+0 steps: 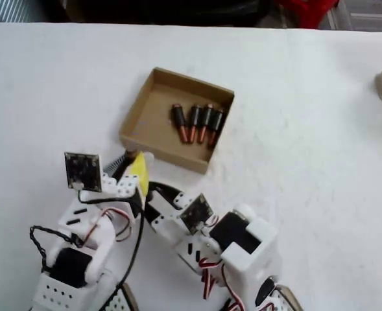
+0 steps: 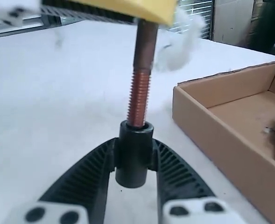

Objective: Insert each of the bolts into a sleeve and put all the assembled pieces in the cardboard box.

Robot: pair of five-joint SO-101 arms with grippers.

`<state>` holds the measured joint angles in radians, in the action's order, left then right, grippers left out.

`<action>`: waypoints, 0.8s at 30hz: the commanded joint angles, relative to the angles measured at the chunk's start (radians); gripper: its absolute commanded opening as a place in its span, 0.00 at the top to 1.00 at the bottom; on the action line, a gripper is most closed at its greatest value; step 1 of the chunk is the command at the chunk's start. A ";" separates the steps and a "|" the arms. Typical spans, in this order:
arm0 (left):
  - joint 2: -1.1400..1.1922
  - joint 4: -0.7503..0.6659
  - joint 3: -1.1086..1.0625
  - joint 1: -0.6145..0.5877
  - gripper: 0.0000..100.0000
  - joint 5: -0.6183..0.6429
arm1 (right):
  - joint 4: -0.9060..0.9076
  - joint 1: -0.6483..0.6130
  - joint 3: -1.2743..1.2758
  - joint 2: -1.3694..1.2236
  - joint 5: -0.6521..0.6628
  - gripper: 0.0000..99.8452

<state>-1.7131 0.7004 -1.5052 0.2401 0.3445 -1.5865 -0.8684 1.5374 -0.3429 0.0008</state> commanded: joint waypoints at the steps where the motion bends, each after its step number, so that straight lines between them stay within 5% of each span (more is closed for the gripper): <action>1: -0.024 -0.061 -0.003 -0.008 0.98 -0.012 | -0.001 0.001 -0.018 0.007 -0.003 0.98; 11: -0.025 -0.097 -0.078 -0.007 0.98 -0.012 | -0.001 0.001 -0.017 0.008 -0.003 0.98; 24: -0.030 0.037 -0.109 0.030 0.98 -0.014 | -0.001 0.001 -0.017 0.008 -0.005 0.98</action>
<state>-1.7300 0.7342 -1.5957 0.2601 0.3445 -1.5850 -0.8715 1.5374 -0.3429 0.0008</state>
